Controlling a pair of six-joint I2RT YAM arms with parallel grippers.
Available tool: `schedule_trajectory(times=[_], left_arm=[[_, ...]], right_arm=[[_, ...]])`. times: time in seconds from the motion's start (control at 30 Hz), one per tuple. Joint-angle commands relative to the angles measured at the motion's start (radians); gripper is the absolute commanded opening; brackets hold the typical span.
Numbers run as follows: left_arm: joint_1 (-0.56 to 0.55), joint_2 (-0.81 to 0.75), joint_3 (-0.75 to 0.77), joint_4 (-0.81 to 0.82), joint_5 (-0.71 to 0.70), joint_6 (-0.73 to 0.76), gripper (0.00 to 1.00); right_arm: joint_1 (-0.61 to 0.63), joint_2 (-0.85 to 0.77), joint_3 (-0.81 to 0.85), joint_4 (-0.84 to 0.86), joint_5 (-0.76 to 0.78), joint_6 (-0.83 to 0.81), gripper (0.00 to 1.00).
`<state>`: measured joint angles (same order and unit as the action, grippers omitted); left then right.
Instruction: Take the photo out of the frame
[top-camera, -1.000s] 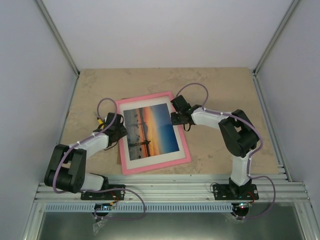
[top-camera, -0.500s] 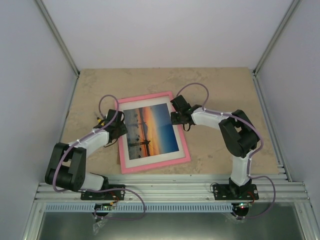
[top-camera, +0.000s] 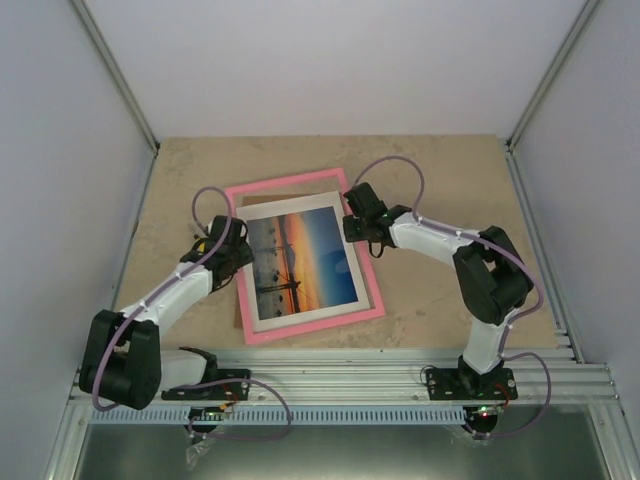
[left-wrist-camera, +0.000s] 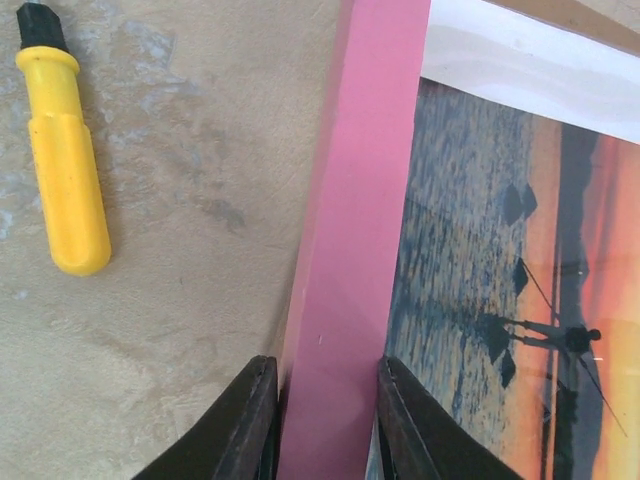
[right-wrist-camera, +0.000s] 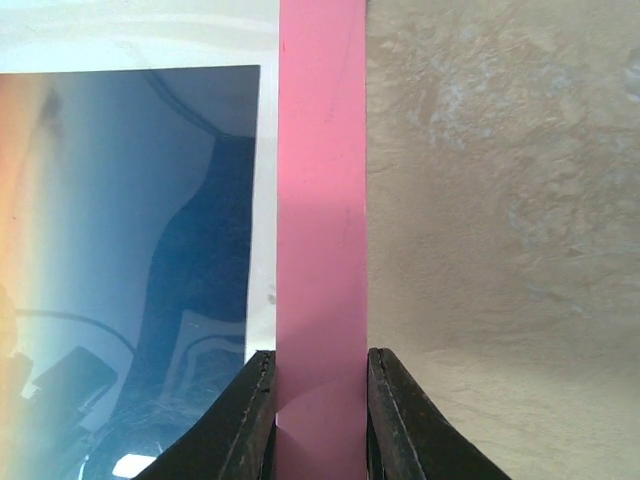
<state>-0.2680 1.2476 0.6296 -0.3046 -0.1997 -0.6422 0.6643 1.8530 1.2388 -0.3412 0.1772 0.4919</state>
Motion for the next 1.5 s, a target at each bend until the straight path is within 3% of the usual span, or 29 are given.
schedule_trajectory(times=[0.0,0.2,0.33,0.63,1.03,1.33,1.47], left_arm=[[-0.063,-0.015,0.067,0.059,0.023,-0.102,0.00],[-0.133,0.029,0.109,0.114,0.101,-0.138,0.00],[-0.189,0.079,0.135,0.182,0.152,-0.173,0.00],[-0.305,0.386,0.341,0.302,0.286,-0.249,0.00],[-0.482,0.690,0.644,0.314,0.327,-0.319,0.00],[-0.540,0.827,0.818,0.272,0.344,-0.327,0.00],[-0.551,0.868,0.840,0.275,0.351,-0.333,0.00]], right_arm=[[0.001,-0.066,0.017,-0.039,0.022,-0.046,0.00],[-0.067,-0.127,-0.044,-0.057,0.044,-0.128,0.00],[-0.181,-0.173,-0.101,-0.049,0.021,-0.174,0.00],[-0.401,-0.199,-0.148,0.006,-0.075,-0.344,0.00],[-0.648,-0.052,-0.007,0.001,-0.143,-0.427,0.01],[-0.703,0.090,0.114,-0.016,-0.058,-0.460,0.01],[-0.710,0.136,0.136,-0.022,-0.012,-0.449,0.07]])
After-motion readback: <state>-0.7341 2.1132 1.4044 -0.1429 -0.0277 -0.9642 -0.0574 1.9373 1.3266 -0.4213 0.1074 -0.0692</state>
